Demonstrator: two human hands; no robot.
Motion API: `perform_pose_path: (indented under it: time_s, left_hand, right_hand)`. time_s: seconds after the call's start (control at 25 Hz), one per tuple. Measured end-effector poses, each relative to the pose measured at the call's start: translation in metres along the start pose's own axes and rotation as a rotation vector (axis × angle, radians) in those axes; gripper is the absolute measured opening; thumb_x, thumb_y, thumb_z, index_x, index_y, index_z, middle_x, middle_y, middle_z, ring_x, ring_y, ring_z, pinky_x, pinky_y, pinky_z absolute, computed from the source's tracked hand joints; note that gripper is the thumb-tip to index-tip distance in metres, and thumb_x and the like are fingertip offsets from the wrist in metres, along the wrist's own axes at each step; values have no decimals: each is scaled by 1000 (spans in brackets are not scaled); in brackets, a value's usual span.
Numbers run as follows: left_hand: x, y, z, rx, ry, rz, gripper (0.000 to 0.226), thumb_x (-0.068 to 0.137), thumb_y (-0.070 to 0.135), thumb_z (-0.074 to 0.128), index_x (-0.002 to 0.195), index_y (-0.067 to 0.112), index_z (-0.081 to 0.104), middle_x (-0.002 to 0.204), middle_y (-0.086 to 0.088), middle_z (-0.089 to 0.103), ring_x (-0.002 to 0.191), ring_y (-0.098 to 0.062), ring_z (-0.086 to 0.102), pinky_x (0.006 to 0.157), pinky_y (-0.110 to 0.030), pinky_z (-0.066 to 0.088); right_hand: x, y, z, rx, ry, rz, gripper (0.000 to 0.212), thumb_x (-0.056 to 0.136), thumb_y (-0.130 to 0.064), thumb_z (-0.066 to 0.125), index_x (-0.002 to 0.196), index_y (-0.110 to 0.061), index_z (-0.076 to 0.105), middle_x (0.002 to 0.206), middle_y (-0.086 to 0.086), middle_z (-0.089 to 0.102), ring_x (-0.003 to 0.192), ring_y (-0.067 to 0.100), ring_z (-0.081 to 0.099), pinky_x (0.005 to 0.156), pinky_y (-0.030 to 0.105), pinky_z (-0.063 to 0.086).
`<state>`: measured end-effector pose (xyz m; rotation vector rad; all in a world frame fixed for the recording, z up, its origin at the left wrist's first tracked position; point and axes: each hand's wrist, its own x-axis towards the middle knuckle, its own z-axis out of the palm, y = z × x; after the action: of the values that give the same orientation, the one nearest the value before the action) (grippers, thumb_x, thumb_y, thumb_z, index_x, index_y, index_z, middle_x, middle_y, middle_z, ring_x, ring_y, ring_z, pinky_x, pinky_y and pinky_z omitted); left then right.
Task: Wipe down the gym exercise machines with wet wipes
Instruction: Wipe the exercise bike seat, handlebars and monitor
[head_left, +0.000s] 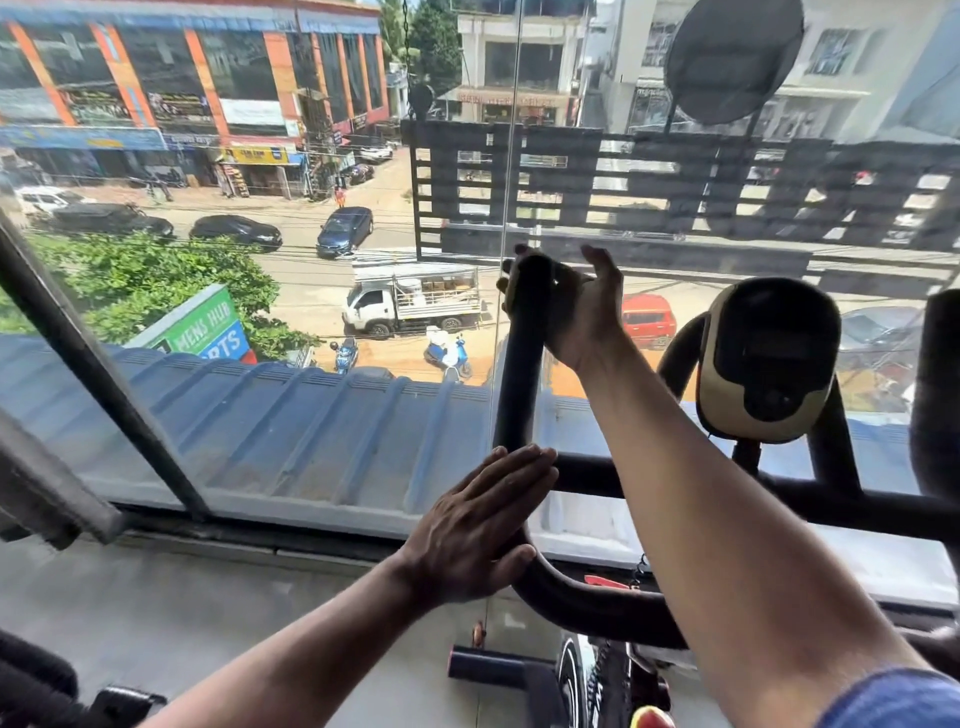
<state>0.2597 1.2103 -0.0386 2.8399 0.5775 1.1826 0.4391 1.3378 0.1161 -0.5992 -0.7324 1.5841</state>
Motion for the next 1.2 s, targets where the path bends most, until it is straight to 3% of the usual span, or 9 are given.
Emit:
perform_pose_path:
  time_s: [0.16, 0.32, 0.64, 0.72, 0.8, 0.88, 0.96, 1.08, 1.2]
  left_hand:
    - [-1, 2, -2, 6, 7, -4, 65, 111, 43, 27, 150, -6, 45, 162, -20, 39, 154, -35, 33, 120, -58, 36]
    - [-5, 9, -4, 28, -2, -16, 62, 111, 39, 25, 150, -5, 46, 162, -20, 38, 154, -34, 32, 121, -57, 35]
    - [-24, 18, -4, 63, -22, 24, 55, 111, 34, 31, 147, -3, 52, 161, -18, 41, 154, -37, 30, 121, -57, 35]
    - [-29, 21, -3, 71, -22, 41, 52, 111, 30, 35, 145, -4, 54, 160, -18, 42, 154, -39, 31, 120, -58, 35]
    - [-33, 26, -1, 65, -16, 29, 48, 109, 26, 40, 142, -4, 57, 159, -18, 44, 153, -39, 32, 118, -59, 37]
    - [-33, 29, -1, 60, -2, 20, 44, 108, 24, 45, 138, -5, 61, 156, -18, 48, 153, -38, 34, 117, -59, 39]
    - [-31, 30, -2, 66, 17, 25, 42, 107, 24, 48, 134, -4, 65, 153, -18, 52, 151, -36, 37, 117, -57, 40]
    - [-28, 30, -5, 98, 26, 45, 41, 108, 27, 49, 130, -1, 69, 148, -15, 58, 150, -31, 41, 118, -53, 40]
    - [-26, 29, -8, 123, 23, 52, 38, 107, 29, 52, 125, 1, 72, 143, -13, 63, 147, -29, 46, 117, -51, 42]
  right_hand:
    - [2, 1, 4, -120, -8, 10, 77, 96, -68, 34, 111, 0, 66, 84, 13, 64, 71, 26, 57, 65, 34, 44]
    - [-16, 28, -6, -191, 23, 103, 75, 96, -71, 31, 94, -5, 66, 78, 10, 62, 66, 25, 56, 62, 33, 45]
    - [-45, 54, -22, -323, 74, 289, 80, 100, -71, 22, 88, -5, 67, 82, 17, 66, 73, 29, 61, 80, 42, 48]
    - [-51, 53, -28, -319, 80, 337, 69, 100, -63, 28, 91, -6, 66, 90, 21, 68, 83, 31, 63, 92, 47, 49]
    - [-58, 46, -31, -378, 22, 374, 36, 93, -35, 39, 94, -6, 61, 100, 24, 68, 94, 34, 63, 99, 49, 48]
    - [-62, 40, -35, -576, 7, 397, 24, 74, -4, 45, 92, -3, 61, 103, 27, 69, 95, 39, 67, 92, 44, 53]
    - [-70, 35, -33, -955, 102, 398, 22, 75, 12, 46, 82, 2, 64, 87, 24, 69, 77, 34, 69, 66, 31, 58]
    - [-79, 32, -26, -1344, 61, 416, 22, 83, 9, 50, 73, -4, 65, 63, 9, 60, 58, 21, 57, 54, 29, 44]
    - [-74, 34, -31, -1266, 205, 257, 20, 85, 4, 56, 69, -2, 67, 58, 8, 64, 60, 25, 65, 63, 35, 59]
